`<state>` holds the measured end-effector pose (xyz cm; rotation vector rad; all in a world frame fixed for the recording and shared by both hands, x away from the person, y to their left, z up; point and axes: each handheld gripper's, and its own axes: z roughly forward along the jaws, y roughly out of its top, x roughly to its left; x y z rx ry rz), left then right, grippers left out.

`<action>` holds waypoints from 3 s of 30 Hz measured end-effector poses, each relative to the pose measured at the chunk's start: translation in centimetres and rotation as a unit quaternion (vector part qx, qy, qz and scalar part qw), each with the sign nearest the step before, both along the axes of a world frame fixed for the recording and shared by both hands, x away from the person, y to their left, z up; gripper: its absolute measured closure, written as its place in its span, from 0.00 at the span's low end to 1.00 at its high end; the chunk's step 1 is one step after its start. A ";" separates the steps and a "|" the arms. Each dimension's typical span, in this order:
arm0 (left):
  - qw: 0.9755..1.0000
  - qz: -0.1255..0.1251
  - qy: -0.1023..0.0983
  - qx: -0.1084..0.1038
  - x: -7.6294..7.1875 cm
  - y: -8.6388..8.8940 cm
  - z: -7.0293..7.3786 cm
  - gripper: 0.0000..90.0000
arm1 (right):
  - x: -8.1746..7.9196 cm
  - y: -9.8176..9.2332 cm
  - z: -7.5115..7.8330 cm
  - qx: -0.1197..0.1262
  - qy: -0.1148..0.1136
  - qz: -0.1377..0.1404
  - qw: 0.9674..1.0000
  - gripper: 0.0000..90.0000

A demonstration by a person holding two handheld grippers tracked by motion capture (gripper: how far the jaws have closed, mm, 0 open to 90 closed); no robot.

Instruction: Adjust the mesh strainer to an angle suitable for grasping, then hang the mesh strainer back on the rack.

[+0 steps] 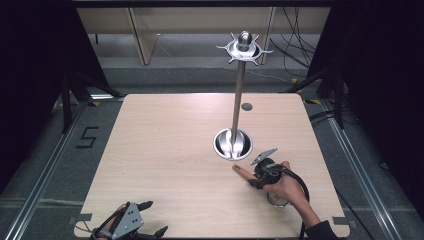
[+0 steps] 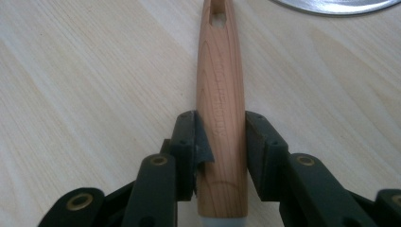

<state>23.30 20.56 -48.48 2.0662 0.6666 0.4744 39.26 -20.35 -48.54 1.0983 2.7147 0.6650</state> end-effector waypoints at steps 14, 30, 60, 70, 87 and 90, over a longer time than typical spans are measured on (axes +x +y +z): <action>1.000 -0.009 0.009 0.000 0.4 -0.2 0.1 0.17 | -0.6 -0.2 0.1 -0.034 -0.005 0.013 0.999 0.76; 1.000 -0.010 0.003 0.001 0.3 -0.2 0.2 0.17 | -1.4 -1.1 3.1 0.054 -0.056 0.021 0.997 0.76; 1.000 -0.011 -0.006 0.004 0.0 -0.1 0.2 0.17 | -1.7 -3.3 7.6 0.202 -0.133 0.002 0.970 0.77; 1.000 -0.008 -0.007 0.010 0.1 0.0 0.2 0.17 | -0.8 -4.0 9.7 0.220 -0.166 -0.008 0.961 0.77; 1.000 -0.006 0.004 -0.001 0.1 -0.1 0.1 0.17 | 0.5 -3.9 15.0 0.264 -0.239 -0.028 0.934 0.77; 1.000 -0.005 0.004 -0.001 0.1 -0.2 0.0 0.17 | 0.8 -3.7 15.8 0.270 -0.250 -0.024 0.929 0.77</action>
